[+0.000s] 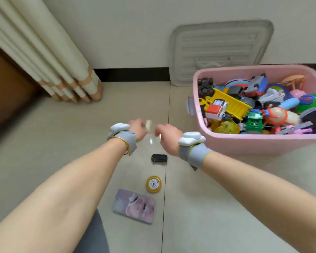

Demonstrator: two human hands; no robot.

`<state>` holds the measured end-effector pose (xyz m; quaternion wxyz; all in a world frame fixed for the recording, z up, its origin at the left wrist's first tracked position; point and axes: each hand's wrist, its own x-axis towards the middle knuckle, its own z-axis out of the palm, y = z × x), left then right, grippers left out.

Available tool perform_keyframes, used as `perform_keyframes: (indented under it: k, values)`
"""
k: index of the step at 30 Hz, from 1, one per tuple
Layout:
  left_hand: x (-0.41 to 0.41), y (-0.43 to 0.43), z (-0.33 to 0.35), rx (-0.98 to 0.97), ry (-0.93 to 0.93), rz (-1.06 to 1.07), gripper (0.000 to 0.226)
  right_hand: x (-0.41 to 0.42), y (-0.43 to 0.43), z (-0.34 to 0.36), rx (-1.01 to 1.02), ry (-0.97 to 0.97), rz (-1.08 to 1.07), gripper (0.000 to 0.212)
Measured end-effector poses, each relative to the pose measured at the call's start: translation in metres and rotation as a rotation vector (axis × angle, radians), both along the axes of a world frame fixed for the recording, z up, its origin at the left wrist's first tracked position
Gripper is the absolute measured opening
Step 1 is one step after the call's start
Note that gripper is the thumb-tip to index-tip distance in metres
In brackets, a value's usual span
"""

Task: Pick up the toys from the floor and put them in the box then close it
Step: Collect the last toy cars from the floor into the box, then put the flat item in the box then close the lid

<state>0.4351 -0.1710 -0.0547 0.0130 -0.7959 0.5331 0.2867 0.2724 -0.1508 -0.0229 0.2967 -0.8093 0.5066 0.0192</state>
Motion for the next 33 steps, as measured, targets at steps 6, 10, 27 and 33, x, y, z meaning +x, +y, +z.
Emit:
perform_keyframes:
  k: [6,10,27,33]
  values:
    - [0.029,0.113,-0.059,0.507,-0.210,-0.449,0.079,0.020,0.031,-0.089,0.064,0.399,0.374,0.063]
    - [0.029,0.153,-0.081,0.437,-0.369,-0.719,0.090,0.035,0.051,-0.124,0.094,0.483,0.333,0.076]
    - [0.008,0.142,-0.066,0.243,-0.335,-0.671,0.056,0.014,0.043,-0.117,0.235,0.242,0.032,0.007]
    - [-0.003,0.040,0.031,-0.100,-0.279,-0.485,0.062,-0.005,-0.025,0.026,-0.033,-0.245,-0.280,0.016]
